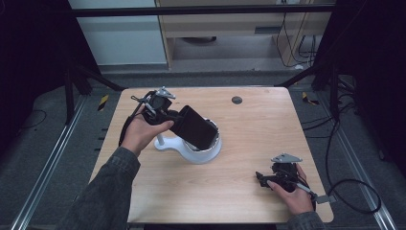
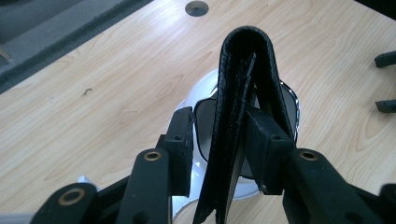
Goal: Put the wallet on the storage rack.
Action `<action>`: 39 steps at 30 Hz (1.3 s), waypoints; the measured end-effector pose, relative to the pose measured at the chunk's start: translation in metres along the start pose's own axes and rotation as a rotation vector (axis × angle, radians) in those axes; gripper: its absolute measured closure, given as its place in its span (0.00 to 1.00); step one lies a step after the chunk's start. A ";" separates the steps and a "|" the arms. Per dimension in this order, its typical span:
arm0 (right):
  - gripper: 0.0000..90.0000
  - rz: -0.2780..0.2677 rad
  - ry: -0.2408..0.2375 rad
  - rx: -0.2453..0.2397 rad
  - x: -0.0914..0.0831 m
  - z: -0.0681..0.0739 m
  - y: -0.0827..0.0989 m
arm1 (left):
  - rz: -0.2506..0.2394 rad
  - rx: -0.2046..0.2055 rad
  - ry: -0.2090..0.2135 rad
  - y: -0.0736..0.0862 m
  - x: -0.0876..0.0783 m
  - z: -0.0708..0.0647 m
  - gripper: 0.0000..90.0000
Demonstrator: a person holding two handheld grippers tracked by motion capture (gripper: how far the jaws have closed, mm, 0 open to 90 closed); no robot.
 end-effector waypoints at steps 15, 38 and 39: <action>0.06 0.004 -0.001 -0.001 0.000 0.000 0.001 | -0.036 0.003 -0.010 -0.007 -0.012 0.004 0.67; 0.05 0.002 0.006 -0.001 0.001 0.000 0.001 | -0.249 0.036 -0.042 0.042 -0.072 -0.032 0.10; 0.05 0.002 0.006 -0.001 0.001 0.000 0.001 | -0.248 0.030 -0.045 0.049 -0.073 -0.031 0.08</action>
Point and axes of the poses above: each handheld gripper's, and its own axes: x roughly forward along the jaws, y roughly out of its underside, z roughly to its left, the point moved 10 cm from there along x, roughly forward along the jaws, and after that the axes turned 3 degrees about x, right-handed, at the moved point
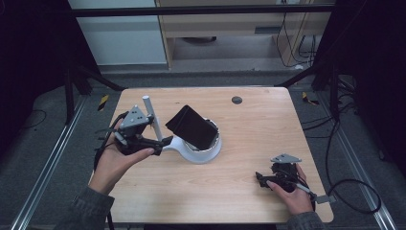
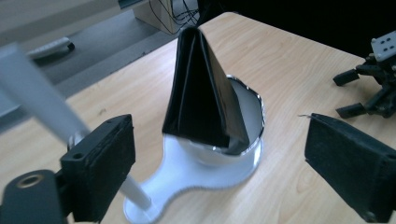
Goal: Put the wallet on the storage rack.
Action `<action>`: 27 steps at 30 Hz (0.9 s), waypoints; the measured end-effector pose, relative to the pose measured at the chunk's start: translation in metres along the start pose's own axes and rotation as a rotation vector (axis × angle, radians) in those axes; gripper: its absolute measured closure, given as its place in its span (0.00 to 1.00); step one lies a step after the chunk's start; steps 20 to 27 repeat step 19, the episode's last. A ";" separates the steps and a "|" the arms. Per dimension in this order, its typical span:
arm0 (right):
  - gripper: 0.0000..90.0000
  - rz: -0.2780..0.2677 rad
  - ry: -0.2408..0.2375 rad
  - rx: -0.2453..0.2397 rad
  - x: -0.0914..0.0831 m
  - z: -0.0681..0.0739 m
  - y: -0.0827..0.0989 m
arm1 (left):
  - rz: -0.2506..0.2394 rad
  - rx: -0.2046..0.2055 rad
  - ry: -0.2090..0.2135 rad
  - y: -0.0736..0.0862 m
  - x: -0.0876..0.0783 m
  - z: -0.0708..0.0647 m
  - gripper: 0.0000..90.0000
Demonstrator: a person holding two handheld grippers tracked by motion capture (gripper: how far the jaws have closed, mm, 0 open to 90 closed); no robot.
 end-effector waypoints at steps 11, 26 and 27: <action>0.02 -0.019 0.002 0.000 0.002 0.000 0.000 | 0.079 -0.121 -0.065 0.116 0.011 0.014 0.07; 0.01 -0.015 -0.004 0.008 0.002 0.000 0.000 | 0.193 -0.157 -0.139 0.194 0.027 0.031 0.09; 0.01 -0.015 -0.004 0.008 0.002 0.000 0.000 | 0.193 -0.157 -0.139 0.194 0.027 0.031 0.09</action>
Point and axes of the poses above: each handheld gripper's, and its own axes: x roughly forward along the jaws, y roughly out of its underside, z roughly to its left, the point moved 10 cm from there along x, roughly forward along the jaws, and after that the axes turned 3 degrees about x, right-handed, at the moved point
